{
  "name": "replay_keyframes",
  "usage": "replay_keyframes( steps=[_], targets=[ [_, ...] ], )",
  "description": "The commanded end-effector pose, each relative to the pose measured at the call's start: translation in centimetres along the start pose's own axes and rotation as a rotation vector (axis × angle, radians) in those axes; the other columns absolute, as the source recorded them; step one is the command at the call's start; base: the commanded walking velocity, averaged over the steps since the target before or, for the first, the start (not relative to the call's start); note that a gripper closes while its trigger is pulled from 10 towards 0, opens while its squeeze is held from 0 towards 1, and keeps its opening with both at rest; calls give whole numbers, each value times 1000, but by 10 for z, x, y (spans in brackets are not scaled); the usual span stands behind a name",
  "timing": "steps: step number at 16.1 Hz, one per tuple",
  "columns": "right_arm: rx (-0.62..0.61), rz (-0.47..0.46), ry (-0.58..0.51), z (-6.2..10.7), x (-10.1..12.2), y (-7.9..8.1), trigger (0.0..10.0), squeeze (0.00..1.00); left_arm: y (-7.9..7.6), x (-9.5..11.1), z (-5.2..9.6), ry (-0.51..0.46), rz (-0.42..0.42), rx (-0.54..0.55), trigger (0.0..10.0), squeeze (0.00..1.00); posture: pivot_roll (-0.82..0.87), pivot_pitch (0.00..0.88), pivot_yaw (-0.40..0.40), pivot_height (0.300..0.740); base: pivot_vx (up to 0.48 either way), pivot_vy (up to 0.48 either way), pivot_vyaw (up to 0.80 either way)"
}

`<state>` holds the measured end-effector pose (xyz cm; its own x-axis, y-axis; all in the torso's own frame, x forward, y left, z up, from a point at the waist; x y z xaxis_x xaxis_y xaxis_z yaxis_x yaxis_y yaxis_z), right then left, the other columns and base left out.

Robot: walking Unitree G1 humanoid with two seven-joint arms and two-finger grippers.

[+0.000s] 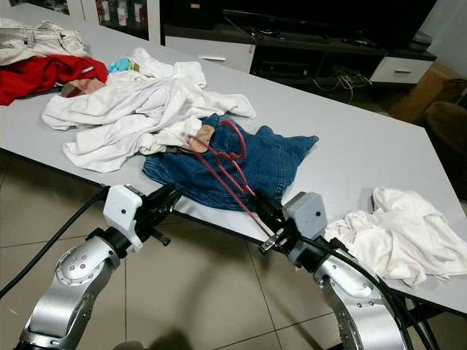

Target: Hang hanger

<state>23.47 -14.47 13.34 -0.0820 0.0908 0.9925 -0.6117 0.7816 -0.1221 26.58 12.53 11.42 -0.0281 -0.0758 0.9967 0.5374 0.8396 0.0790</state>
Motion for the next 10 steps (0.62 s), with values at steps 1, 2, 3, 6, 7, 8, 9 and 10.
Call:
replay_keyframes(
  steps=[1, 2, 3, 6, 7, 8, 9, 10],
  targets=[
    [-13, 0, -7, 4, 3, -3, 10000, 0, -6, 4, -5, -11, 2, -30, 10000, 0, 109, 0, -132, 740, 0, 0, 0],
    [108, -92, -51, 9, 12, 11, 10000, 0, -9, 3, -7, -17, 17, -23, 10000, 0, 84, 0, -143, 740, 0, 0, 0],
    [127, -123, -56, 12, 15, 13, 10000, 0, -10, 4, -8, -27, 24, -15, 10000, 0, 74, 0, -146, 740, 0, 0, 0],
    [45, -153, -14, 25, 10, 5, 10000, 0, -17, 26, -3, -126, 50, -74, 10000, 0, 30, 0, -118, 740, 0, 0, 0],
    [19, -163, -9, 28, 9, 5, 10000, 0, -19, 28, 0, -120, 34, -137, 10000, 0, 21, 0, -109, 740, 0, 0, 0],
    [-5, -167, 1, 31, 6, 6, 10000, 0, -21, 28, 4, -106, 15, -196, 10000, 0, 10, 0, -96, 740, 0, 0, 0],
    [-40, -180, 16, 32, 3, 6, 10000, 0, -20, 26, 6, -91, 11, -220, 10000, 0, 1, 0, -86, 740, 0, 0, 0],
    [-78, -175, 55, 35, -3, 4, 10000, 0, -19, 25, 7, -83, 16, -240, 10000, 0, -3, 0, -83, 740, 0, 0, 0]
  ],
)
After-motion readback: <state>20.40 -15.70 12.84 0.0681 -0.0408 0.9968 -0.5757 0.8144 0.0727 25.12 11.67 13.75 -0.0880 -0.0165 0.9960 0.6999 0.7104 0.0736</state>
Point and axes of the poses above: a point about 5 cm out from each wrist's last joint towards the gripper, its own z axis pointing back from the gripper into the wrist, its own x axis along the axis of the wrist's last joint, y = z × x, the point moved 1 cm from there along -z, pointing out of the wrist towards the gripper, and after that the axes turned 2 degrees about z, right-handed, at the moved point
